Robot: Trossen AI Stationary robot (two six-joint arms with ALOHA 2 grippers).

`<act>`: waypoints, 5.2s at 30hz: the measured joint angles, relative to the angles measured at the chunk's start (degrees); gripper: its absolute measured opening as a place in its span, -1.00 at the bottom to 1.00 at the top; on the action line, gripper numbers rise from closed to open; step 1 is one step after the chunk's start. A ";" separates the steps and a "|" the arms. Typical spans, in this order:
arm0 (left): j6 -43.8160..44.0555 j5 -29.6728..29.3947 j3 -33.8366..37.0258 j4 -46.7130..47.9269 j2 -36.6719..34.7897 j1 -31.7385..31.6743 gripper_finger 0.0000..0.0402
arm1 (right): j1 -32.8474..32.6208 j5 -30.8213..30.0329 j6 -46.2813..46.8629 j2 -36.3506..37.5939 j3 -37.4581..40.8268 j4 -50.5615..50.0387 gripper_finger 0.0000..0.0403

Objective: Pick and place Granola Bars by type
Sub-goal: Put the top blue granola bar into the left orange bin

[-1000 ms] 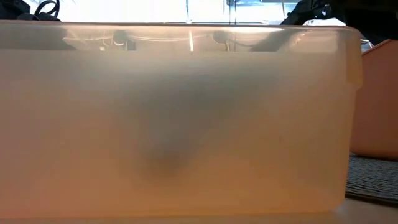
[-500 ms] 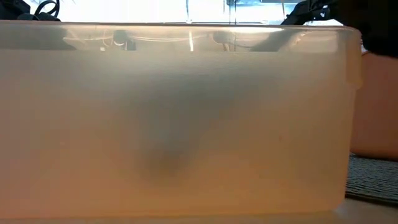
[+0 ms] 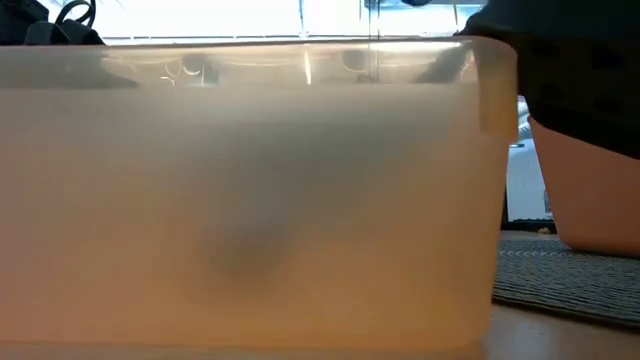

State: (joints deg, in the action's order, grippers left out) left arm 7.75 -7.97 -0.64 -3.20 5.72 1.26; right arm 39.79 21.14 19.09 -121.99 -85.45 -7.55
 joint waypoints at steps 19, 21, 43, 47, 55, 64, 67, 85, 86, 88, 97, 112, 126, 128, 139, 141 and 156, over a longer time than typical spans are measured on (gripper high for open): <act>0.00 -0.02 0.00 0.00 0.02 0.02 -0.64 | 0.66 -1.50 -0.02 -0.67 0.00 -1.59 -0.16; 0.00 -0.02 0.00 0.00 0.02 0.01 -0.64 | 0.66 -1.56 0.06 -1.39 0.11 -1.68 -0.16; -0.01 -0.04 0.00 0.00 0.02 0.02 -0.64 | -0.15 1.25 1.25 -2.67 0.02 3.02 -0.19; 0.00 -0.04 0.00 0.00 0.02 0.00 -0.64 | -0.15 -1.48 0.38 -2.67 0.02 3.08 -0.35; -0.02 -0.04 0.00 0.00 0.01 0.00 -0.64 | -0.08 -1.62 -4.05 -2.67 0.02 3.10 -0.96; -0.02 -0.04 0.00 0.00 0.01 0.00 -0.64 | -0.84 -1.51 -7.86 -1.18 0.02 3.04 -1.00; -0.02 -0.04 0.00 0.00 0.02 0.00 -0.64 | -1.70 -1.52 -9.22 0.68 0.02 3.17 -1.00; 0.00 -0.04 0.00 0.00 0.02 0.00 -0.64 | -17.94 -1.66 -20.55 17.38 0.07 0.08 -1.00; 0.00 -0.04 0.00 0.00 0.02 0.01 -0.64 | -19.48 -1.68 -21.28 18.26 0.07 -0.66 -1.00; -0.01 -0.04 0.00 0.00 0.02 0.01 -0.64 | -22.47 -1.76 -22.42 19.85 0.09 -1.20 -1.00; 0.00 -0.04 0.00 0.00 0.02 0.01 -0.64 | -35.89 -4.84 -24.61 25.23 3.66 -0.76 -1.00; 0.00 -0.04 0.00 0.00 0.02 0.00 -0.64 | -52.70 -7.70 -24.32 25.82 7.80 0.89 -1.00; 0.00 -0.04 0.00 0.00 0.02 0.02 -0.64 | -57.57 -7.63 -21.80 25.75 14.58 9.94 -1.00; 0.00 -0.04 0.00 0.00 0.01 0.01 -0.64 | -57.53 -7.65 -21.80 25.77 14.58 9.99 -1.00; -0.01 -0.04 0.00 0.00 0.02 0.02 -0.64 | -57.37 -7.61 -24.40 25.75 14.58 13.18 -1.00; -0.01 -0.04 0.00 0.00 0.02 0.01 -0.64 | -57.37 -7.61 -26.28 25.45 14.58 14.30 -1.00; -0.02 -0.04 0.00 0.00 0.00 0.00 -0.64 | -52.70 -7.58 -23.35 25.29 24.25 33.71 -1.00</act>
State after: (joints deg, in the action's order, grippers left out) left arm 7.73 -8.01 -0.64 -3.20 5.72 1.26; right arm -12.91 13.56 -4.27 -96.71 -61.20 26.16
